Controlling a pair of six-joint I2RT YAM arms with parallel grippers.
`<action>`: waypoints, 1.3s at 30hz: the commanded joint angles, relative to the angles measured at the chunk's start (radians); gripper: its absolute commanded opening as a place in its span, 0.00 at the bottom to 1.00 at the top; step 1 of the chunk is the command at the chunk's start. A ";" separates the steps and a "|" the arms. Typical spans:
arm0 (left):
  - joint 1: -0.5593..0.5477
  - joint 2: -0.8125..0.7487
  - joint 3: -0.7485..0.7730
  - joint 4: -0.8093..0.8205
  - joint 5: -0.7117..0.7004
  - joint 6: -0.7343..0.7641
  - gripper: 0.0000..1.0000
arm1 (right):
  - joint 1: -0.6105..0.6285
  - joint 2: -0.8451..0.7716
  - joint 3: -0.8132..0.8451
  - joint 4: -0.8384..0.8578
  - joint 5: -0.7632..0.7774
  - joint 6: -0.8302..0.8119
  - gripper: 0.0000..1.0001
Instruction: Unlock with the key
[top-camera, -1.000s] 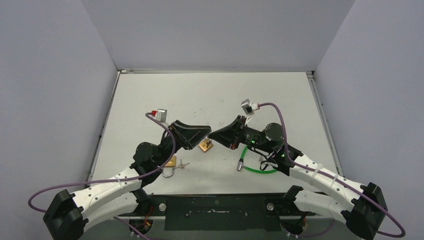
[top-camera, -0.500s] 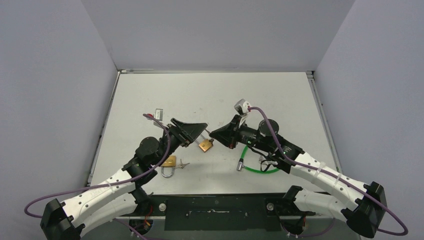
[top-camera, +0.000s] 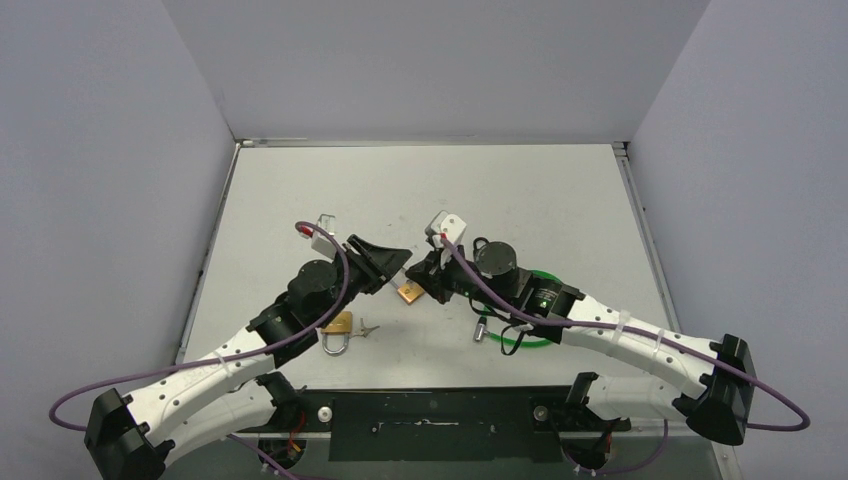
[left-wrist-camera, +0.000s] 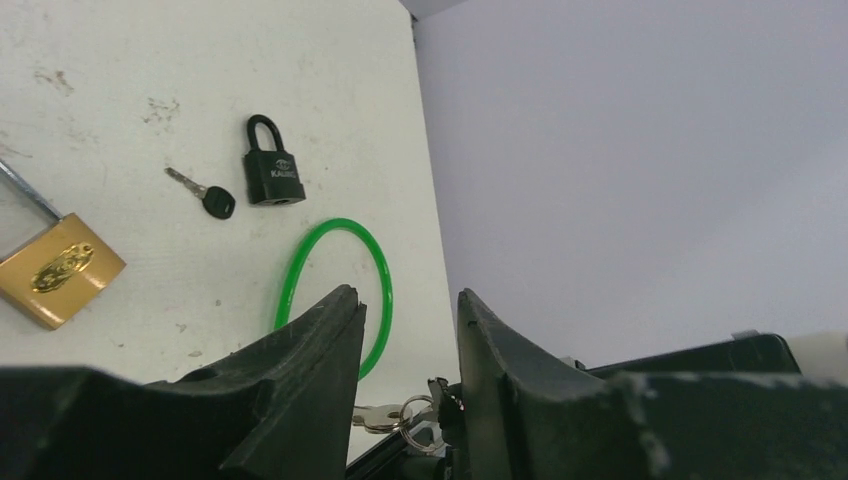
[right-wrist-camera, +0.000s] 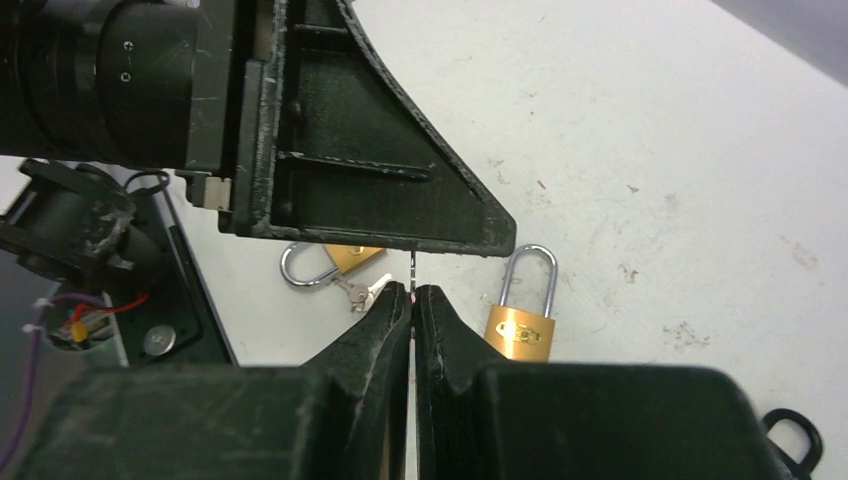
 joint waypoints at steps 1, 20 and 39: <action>0.003 0.014 0.058 -0.090 -0.058 0.010 0.29 | 0.067 0.026 0.059 -0.014 0.167 -0.135 0.00; 0.006 0.044 0.106 -0.167 -0.036 0.012 0.36 | 0.090 0.044 0.041 0.048 0.246 -0.155 0.00; 0.017 0.038 0.082 -0.139 -0.032 -0.005 0.00 | 0.114 0.098 0.069 0.033 0.293 -0.214 0.00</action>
